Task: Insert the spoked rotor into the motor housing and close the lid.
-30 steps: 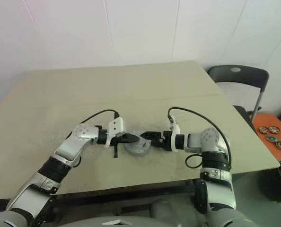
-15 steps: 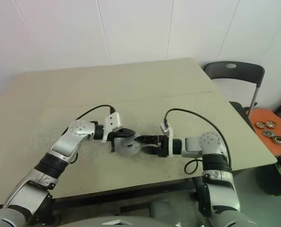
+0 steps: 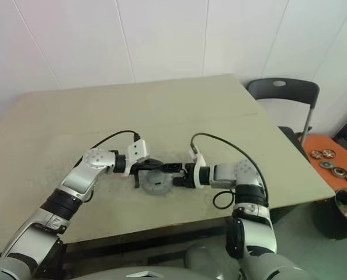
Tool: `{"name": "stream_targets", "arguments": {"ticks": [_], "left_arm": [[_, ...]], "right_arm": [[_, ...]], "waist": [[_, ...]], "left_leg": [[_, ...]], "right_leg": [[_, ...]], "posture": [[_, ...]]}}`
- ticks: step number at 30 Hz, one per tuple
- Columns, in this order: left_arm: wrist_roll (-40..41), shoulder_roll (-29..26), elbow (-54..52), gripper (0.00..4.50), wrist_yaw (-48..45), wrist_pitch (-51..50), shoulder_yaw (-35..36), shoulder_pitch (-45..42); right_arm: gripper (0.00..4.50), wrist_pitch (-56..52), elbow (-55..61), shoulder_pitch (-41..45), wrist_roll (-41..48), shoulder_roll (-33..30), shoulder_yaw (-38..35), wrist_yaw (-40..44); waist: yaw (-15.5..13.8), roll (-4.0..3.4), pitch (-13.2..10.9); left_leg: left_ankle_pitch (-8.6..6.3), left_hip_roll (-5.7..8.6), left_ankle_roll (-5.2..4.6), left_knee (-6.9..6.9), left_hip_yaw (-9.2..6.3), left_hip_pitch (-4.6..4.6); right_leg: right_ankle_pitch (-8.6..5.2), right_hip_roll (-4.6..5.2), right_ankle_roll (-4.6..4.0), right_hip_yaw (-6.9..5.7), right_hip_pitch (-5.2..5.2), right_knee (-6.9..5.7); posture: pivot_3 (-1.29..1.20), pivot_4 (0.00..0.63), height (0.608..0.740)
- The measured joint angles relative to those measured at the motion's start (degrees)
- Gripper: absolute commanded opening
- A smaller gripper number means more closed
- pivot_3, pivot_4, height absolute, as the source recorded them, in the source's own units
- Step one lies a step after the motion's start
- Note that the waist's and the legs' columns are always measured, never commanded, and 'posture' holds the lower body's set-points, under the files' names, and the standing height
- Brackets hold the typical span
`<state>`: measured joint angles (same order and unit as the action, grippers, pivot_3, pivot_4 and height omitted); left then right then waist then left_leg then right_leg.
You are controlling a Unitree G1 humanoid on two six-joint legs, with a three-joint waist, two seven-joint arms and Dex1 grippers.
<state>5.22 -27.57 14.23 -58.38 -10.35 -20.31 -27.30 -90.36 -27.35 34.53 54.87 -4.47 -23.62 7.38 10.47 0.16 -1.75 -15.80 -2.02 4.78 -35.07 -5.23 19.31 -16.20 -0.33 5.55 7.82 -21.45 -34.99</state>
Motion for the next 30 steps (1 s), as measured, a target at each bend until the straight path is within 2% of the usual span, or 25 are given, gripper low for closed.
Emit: {"name": "stream_targets", "arguments": {"ticks": [6,7,12,16,24,30], "left_arm": [[0.0,-0.06,-0.4,0.0,-0.05,0.08,1.33,-0.04],[0.0,-0.26,-0.41,0.0,-0.05,0.11,1.56,-0.07],[-0.56,-0.63,-0.25,0.0,0.14,0.11,2.0,0.0],[-0.56,-0.5,-0.27,0.0,0.13,0.11,2.0,0.02],[-0.73,-0.31,-0.54,0.0,1.01,0.12,2.09,0.53],[-1.03,0.07,-0.66,0.0,2.52,0.1,3.03,1.34]], "right_arm": [[2.09,-1.68,0.48,-0.08,-0.95,0.69,-3.65,0.0],[1.89,-1.73,0.67,-0.08,-0.92,0.76,-4.21,0.2],[1.82,-1.88,1.65,-0.14,-0.47,0.75,-4.29,1.34],[1.82,-1.89,1.8,-0.46,-0.4,0.46,-4.3,2.0],[1.82,-1.81,2.81,-0.72,-0.79,0.51,-4.53,2.0],[1.82,0.5,2.71,-0.69,-1.87,2.26,-7.51,1.43]], "waist": [[-0.13,-0.18,-0.05],[-0.2,-0.2,-0.03],[-0.47,-0.38,0.02],[-1.06,-0.43,0.01],[-1.63,-0.49,-0.03],[-1.63,-0.53,-0.07]], "left_leg": [[0.14,0.12,-0.24,-0.02,0.02,0.1],[0.06,0.18,-0.39,0.03,0.0,0.09],[-0.43,0.2,-1.28,0.28,0.0,0.33],[-0.77,0.2,-1.9,0.27,0.01,0.29],[-0.78,0.2,-1.91,0.11,0.04,0.26],[-0.78,0.2,-1.91,0.11,0.04,0.27]], "right_leg": [[0.03,0.0,0.02,0.03,-0.42,-0.53],[0.03,0.0,0.01,0.04,-0.45,-0.63],[0.0,-0.08,0.47,0.05,-0.99,-1.03],[-0.15,-0.12,0.41,0.05,-1.01,-1.07],[-0.19,-0.13,0.39,0.05,-0.97,-1.09],[-0.18,-0.13,0.39,0.05,-0.98,-1.1]], "posture": [[0.0,0.0,0.74],[0.0,0.0,0.74],[0.0,0.0,0.74],[0.0,0.0,0.74],[0.0,0.0,0.74],[0.0,0.0,0.74]]}}
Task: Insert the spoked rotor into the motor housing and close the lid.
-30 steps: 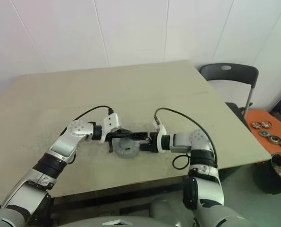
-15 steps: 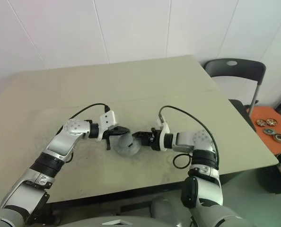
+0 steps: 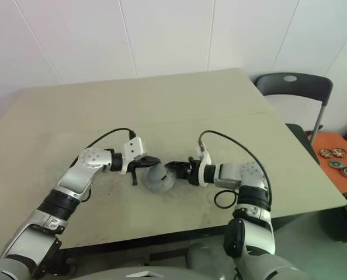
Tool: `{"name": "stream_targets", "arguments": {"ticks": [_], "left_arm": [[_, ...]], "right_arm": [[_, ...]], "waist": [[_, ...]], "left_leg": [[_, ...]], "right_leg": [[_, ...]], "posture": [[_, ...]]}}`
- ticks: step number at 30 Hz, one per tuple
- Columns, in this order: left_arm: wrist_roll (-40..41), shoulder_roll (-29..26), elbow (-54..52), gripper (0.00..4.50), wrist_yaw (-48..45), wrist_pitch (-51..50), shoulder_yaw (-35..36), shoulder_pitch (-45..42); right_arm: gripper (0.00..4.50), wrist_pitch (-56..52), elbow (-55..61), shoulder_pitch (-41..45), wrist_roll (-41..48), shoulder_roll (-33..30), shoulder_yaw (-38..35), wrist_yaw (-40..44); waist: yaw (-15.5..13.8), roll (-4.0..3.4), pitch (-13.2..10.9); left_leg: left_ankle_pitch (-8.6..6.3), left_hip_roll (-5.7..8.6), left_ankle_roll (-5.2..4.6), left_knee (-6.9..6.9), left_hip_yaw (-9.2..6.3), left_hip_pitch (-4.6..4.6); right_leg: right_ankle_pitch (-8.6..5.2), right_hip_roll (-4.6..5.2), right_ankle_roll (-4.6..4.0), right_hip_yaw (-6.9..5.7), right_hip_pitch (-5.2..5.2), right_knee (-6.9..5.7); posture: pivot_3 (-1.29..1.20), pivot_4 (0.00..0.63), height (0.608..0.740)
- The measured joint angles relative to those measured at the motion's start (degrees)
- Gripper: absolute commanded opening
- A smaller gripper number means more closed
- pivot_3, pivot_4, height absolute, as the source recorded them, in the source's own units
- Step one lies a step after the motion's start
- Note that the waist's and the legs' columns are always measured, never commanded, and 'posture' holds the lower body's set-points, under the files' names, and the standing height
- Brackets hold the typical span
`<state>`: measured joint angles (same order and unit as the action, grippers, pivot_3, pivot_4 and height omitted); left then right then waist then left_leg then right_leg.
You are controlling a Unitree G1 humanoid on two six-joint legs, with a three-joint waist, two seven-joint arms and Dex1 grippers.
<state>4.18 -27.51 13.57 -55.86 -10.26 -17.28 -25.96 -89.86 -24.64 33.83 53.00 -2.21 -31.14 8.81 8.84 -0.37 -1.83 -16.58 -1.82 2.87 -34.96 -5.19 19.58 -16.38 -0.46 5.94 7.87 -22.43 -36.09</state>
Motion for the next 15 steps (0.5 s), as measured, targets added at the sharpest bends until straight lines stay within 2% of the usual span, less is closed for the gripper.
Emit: {"name": "stream_targets", "arguments": {"ticks": [4,7,15], "left_arm": [[-0.01,0.2,-0.64,0.0,0.57,-0.06,0.29,0.68],[-0.02,0.3,-1.63,0.0,0.9,-0.43,0.36,1.25],[-0.36,0.78,-2.61,0.0,1.92,-0.7,1.07,2.33]], "right_arm": [[1.82,1.72,0.0,0.03,-1.45,0.86,-0.35,-0.41],[1.29,1.85,0.0,0.03,-2.13,1.08,-0.38,-0.48],[1.26,2.08,0.01,0.09,-2.41,1.25,-0.28,-0.4]], "waist": [[-0.01,-0.03,-0.01],[-0.03,-0.04,-0.02],[-0.04,-0.05,-0.01]], "left_leg": [[0.0,0.0,0.0,0.01,0.0,0.0],[0.0,0.0,0.0,0.02,0.0,0.02],[0.0,0.0,0.0,0.01,0.0,-0.02]], "right_leg": [[0.0,0.0,0.0,0.0,0.0,0.0],[0.0,0.0,0.0,0.0,-0.02,0.0],[0.0,0.0,0.0,0.0,0.02,-0.01]], "posture": [[0.0,0.0,0.74],[0.0,0.0,0.74],[0.0,0.0,0.74]]}}
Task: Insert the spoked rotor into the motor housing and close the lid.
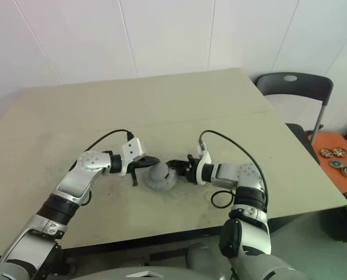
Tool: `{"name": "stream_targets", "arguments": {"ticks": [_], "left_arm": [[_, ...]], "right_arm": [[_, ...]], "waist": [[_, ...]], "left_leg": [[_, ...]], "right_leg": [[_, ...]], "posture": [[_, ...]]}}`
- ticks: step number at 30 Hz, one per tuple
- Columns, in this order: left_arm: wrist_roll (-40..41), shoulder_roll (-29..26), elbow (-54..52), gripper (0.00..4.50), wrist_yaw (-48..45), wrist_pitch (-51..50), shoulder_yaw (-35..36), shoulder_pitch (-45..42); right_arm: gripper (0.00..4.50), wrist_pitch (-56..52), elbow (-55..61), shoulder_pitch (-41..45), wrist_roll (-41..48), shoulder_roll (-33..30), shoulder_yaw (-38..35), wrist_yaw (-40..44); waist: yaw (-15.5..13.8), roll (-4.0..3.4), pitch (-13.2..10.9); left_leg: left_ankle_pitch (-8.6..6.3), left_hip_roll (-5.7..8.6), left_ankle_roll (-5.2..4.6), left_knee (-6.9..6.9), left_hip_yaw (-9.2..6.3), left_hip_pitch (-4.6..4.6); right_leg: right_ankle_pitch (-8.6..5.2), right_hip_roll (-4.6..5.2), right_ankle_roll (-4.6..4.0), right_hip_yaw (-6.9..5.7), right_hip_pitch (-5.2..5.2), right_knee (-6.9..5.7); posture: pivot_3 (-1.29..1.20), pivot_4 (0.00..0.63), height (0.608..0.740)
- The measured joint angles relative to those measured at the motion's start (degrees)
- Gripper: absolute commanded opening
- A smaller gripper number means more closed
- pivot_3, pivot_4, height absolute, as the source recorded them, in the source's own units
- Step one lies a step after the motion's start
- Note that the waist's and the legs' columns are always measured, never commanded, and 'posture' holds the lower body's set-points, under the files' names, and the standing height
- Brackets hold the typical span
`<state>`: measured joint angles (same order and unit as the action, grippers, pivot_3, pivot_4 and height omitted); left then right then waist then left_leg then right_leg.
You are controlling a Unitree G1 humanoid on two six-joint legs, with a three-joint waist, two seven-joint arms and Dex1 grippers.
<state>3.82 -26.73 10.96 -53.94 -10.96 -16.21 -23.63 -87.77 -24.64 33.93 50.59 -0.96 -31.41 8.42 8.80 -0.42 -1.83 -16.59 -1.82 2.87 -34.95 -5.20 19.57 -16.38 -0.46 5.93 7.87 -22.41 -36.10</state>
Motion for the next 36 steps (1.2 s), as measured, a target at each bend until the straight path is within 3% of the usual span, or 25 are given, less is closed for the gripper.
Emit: {"name": "stream_targets", "arguments": {"ticks": [8,13,22,28,36], "left_arm": [[0.49,4.32,7.42,0.0,6.76,-2.4,4.51,1.05],[4.07,6.24,7.63,0.0,9.4,-5.09,9.29,1.42],[19.74,11.2,2.6,0.0,14.59,-16.84,25.11,5.75],[32.33,17.04,-0.42,1.84,21.61,-22.97,36.92,8.24],[50.83,28.93,-3.15,4.45,33.0,-32.95,45.1,9.01]], "right_arm": [[1.26,1.98,1.17,0.57,-0.95,0.53,3.19,3.24],[1.26,4.55,1.24,2.89,-0.78,1.36,3.55,5.18],[1.26,13.54,-0.58,4.56,0.6,2.59,-2.86,4.6],[1.26,21.03,-3.27,5.23,2.64,3.5,-6.68,3.02],[1.26,29.22,-7.2,5.74,3.36,4.5,-8.0,1.68]], "waist": [[0.27,0.04,-0.3],[-0.18,0.13,-0.44],[-1.89,0.12,-0.44],[-1.97,0.13,-0.44],[-1.81,0.14,-0.44]], "left_leg": [[0.01,0.01,0.01,-0.27,0.03,0.01],[0.02,0.01,0.02,-0.31,-0.03,0.83],[0.02,0.01,0.02,-0.19,-0.03,1.17],[0.02,0.06,0.03,-0.4,-0.03,1.13],[0.02,0.07,0.03,-0.55,-0.03,1.16]], "right_leg": [[0.12,-0.02,-0.2,0.02,-0.06,-0.08],[0.22,-0.04,-0.26,0.0,-0.74,-0.15],[0.26,0.11,-0.33,-0.12,-1.08,-0.2],[0.27,0.12,-0.34,-0.12,-0.94,-0.23],[0.27,0.12,-0.34,-0.11,-0.9,-0.26]], "posture": [[0.0,0.0,0.74],[0.0,0.0,0.74],[0.0,0.0,0.74],[0.0,0.0,0.74],[0.0,0.0,0.74]]}}
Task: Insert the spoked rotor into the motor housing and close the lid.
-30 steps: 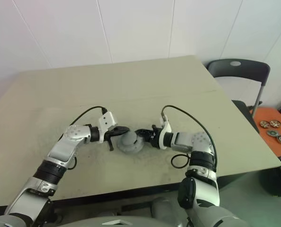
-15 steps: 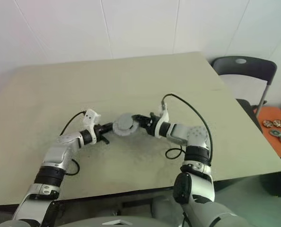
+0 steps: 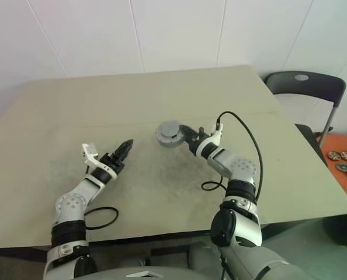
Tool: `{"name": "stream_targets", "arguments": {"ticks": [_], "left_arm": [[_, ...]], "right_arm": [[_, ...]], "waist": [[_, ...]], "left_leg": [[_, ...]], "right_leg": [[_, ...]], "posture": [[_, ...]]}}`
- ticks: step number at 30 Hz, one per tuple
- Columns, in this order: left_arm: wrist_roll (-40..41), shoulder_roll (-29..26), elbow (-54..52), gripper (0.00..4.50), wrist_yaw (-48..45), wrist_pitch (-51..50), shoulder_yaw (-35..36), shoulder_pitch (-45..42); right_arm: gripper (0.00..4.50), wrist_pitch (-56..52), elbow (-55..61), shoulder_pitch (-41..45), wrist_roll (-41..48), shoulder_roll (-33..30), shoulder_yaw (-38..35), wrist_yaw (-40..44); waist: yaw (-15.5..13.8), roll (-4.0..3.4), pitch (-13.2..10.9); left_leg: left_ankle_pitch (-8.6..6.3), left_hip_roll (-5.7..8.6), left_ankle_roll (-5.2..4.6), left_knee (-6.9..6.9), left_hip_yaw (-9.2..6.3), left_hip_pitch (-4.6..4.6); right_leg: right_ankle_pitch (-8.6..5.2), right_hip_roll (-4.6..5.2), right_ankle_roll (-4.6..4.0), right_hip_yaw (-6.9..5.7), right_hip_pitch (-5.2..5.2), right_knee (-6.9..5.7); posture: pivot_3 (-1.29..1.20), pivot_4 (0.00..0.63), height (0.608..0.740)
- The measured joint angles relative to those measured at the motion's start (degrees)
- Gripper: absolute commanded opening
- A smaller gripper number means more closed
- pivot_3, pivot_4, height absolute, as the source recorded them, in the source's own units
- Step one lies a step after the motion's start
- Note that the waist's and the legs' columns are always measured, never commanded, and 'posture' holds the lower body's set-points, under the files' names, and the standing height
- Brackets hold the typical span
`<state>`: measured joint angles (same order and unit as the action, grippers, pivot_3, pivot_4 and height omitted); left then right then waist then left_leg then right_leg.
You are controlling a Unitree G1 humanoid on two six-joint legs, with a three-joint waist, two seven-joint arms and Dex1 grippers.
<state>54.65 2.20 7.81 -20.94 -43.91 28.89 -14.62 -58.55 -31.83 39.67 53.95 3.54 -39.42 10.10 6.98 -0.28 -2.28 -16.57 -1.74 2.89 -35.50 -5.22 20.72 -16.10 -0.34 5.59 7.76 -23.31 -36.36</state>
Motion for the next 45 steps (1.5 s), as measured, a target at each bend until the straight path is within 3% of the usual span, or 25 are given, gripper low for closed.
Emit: {"name": "stream_targets", "arguments": {"ticks": [6,15,35,42,45], "left_arm": [[5.99,3.34,-1.0,4.48,5.4,-3.0,-0.37,-0.51],[11.47,2.85,1.95,4.48,8.87,-7.08,-0.3,-2.78],[5.77,3.38,13.66,4.48,3.88,-2.5,-5.66,-10.58],[3.42,4.27,17.05,2.41,2.94,2.88,-5.2,-12.82],[3.54,4.38,17.11,2.37,2.38,2.95,-5.08,-12.82]], "right_arm": [[1.26,3.66,-1.3,1.07,0.29,0.66,0.55,0.11],[1.26,4.58,-2.13,1.07,0.79,0.44,1.17,0.46],[1.26,4.22,-2.14,0.96,0.8,0.56,5.77,2.13],[1.26,4.34,-2.15,-0.22,0.65,0.39,6.59,2.48],[1.26,4.39,-2.15,-0.24,0.66,0.37,6.68,3.06]], "waist": [[-0.04,0.0,0.0],[-0.04,0.0,0.0],[-0.05,0.0,0.0],[-0.01,0.0,0.0],[-0.02,0.0,0.0]], "left_leg": [[0.01,0.01,0.01,-0.07,0.0,-0.08],[0.01,0.04,0.01,-0.38,0.0,-0.02],[0.01,0.07,0.02,-0.62,0.0,0.02],[0.02,0.08,0.03,-0.6,-0.01,0.02],[0.01,0.08,0.03,-0.6,-0.01,0.0]], "right_leg": [[0.0,-0.02,-0.01,0.0,0.07,-0.08],[0.0,-0.02,-0.02,0.0,0.15,-0.11],[0.01,-0.02,-0.03,0.01,0.14,-0.29],[0.01,-0.02,-0.03,0.01,0.13,-0.3],[0.01,-0.02,-0.03,0.01,0.11,-0.38]], "posture": [[0.0,0.0,0.74],[0.0,0.0,0.74],[0.0,0.0,0.74],[0.0,0.0,0.74],[0.0,0.0,0.74]]}}
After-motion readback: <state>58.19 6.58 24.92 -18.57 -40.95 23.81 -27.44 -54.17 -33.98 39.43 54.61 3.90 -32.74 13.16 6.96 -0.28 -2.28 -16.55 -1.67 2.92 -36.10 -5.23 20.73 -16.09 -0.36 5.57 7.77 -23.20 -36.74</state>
